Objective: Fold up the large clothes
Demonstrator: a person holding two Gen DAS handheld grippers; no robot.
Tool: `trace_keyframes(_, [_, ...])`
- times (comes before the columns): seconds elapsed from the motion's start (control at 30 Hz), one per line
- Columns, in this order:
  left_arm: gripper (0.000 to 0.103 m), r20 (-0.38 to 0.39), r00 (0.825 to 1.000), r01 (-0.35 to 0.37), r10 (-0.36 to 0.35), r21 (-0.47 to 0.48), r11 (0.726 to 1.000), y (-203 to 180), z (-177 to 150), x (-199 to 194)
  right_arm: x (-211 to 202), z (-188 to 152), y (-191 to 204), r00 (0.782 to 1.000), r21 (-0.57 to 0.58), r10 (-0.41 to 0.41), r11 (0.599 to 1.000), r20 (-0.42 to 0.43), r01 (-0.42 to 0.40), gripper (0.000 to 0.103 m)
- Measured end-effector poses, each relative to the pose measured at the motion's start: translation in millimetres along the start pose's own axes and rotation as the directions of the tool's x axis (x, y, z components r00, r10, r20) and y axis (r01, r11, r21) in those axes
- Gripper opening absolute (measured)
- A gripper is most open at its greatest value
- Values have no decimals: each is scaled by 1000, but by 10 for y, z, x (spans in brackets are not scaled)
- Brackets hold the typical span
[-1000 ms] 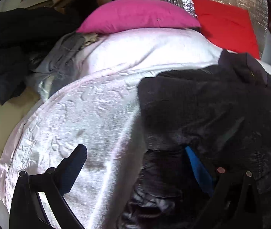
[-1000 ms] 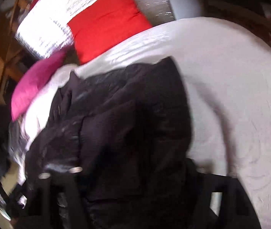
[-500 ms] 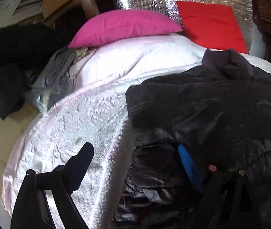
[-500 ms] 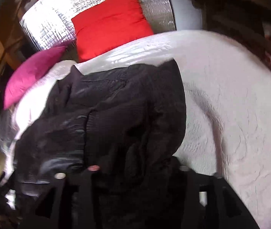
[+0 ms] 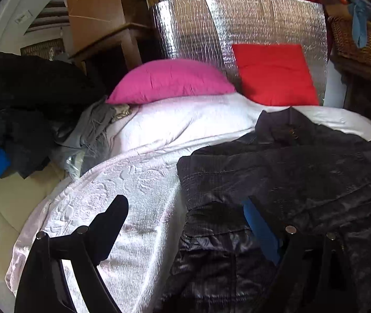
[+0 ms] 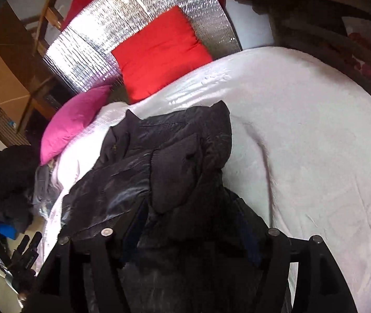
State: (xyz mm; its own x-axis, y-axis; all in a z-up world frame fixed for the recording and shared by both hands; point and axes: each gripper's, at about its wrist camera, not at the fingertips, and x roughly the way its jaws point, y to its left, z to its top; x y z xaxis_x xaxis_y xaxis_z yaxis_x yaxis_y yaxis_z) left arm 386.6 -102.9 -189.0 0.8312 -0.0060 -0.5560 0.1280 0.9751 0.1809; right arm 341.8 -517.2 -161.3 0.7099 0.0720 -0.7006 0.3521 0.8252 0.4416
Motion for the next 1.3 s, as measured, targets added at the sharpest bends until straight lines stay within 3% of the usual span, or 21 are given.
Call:
trace_keyframes(0.4, [90, 18, 1000, -10, 10, 7, 1000, -17, -138, -317, -446, -251, -194, 999, 13, 16, 1000, 28, -16, 70])
trace_keyframes(0.8, [90, 11, 1000, -23, 23, 16, 1000, -41, -152, -311, -338, -266, -206, 1000, 12, 10, 1000, 8, -10, 70])
trace_keyframes(0.93, [90, -22, 1000, -15, 15, 15, 1000, -55, -143, -137, -248, -223, -169, 1000, 7, 20, 1000, 6, -20, 70])
trace_keyframes(1.17, [90, -200, 978, 48, -63, -78, 996, 43, -105, 586, 218, 27, -217, 1000, 44, 25, 999, -15, -24, 70])
trace_keyframes(1.3, [90, -205, 969, 114, -137, -119, 986, 104, -55, 791, 516, 171, -341, 999, 77, 33, 997, -28, -31, 70])
